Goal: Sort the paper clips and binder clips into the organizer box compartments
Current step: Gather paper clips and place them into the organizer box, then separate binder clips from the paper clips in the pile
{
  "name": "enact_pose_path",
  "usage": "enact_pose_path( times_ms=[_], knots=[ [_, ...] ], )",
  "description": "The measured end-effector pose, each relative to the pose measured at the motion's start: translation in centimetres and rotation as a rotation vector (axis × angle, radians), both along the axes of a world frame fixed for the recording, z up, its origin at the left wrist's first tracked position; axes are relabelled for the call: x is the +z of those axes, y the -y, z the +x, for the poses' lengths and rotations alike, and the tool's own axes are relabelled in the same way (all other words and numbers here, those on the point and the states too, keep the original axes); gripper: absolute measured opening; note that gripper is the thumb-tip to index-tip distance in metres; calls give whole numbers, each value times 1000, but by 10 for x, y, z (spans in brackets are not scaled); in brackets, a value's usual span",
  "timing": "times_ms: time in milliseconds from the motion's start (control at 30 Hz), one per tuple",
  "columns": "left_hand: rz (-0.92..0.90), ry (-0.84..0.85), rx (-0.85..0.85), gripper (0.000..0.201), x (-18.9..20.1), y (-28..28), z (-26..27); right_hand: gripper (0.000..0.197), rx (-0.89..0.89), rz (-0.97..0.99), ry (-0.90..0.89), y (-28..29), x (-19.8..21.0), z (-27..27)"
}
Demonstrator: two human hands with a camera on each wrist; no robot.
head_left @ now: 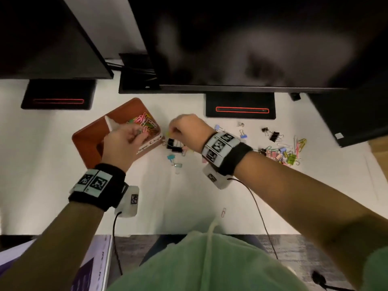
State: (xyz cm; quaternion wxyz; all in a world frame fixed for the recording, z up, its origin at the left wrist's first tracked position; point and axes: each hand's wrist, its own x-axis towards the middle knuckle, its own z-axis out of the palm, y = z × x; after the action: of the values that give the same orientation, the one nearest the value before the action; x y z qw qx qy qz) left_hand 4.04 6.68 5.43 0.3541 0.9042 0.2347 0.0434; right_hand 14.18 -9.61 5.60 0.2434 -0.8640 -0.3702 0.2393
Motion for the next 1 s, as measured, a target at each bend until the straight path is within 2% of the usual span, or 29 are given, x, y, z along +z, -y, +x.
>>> enact_pose_path(
  times_ms=[100, 167, 233, 300, 400, 467, 533, 633, 767, 900, 1000],
  knots=[
    [64, -133, 25, 30, 4, -27, 9, 15, -36, -2, 22, -65, 2, 7],
    [76, -184, -15, 44, 6, -34, 9, 22, -60, -17, 9, -92, -3, 7],
    [139, -100, -102, 47, 9, -34, 6, 33, -58, -18, -21, -98, -10, 4],
    [131, 8, -186, 40, 10, -28, -2, 36, -46, 67, -40, -87, -11, -1],
    [-22, 26, -260, 24, 5, -3, -12, 33, -28, 195, -31, -42, -10, -10],
    [-99, 2, -302, 24, -4, 18, -16, 27, -53, 191, -10, 3, -12, -15],
    [-135, -31, -352, 23, -13, 41, -17, 23, -108, 128, -4, 55, -15, -20],
    [-132, -144, -479, 21, -27, 81, -20, 22, -138, -67, -14, 136, -25, -33],
    [-114, -375, -638, 34, -48, 137, -27, 25, -169, -266, -76, 223, -48, -55],
    [-27, -572, -723, 44, -70, 179, -44, 26, -125, -280, -123, 269, -65, -68],
    [-19, -622, -696, 36, -81, 193, -54, 28, -87, -224, -141, 277, -75, -70]
  ],
)
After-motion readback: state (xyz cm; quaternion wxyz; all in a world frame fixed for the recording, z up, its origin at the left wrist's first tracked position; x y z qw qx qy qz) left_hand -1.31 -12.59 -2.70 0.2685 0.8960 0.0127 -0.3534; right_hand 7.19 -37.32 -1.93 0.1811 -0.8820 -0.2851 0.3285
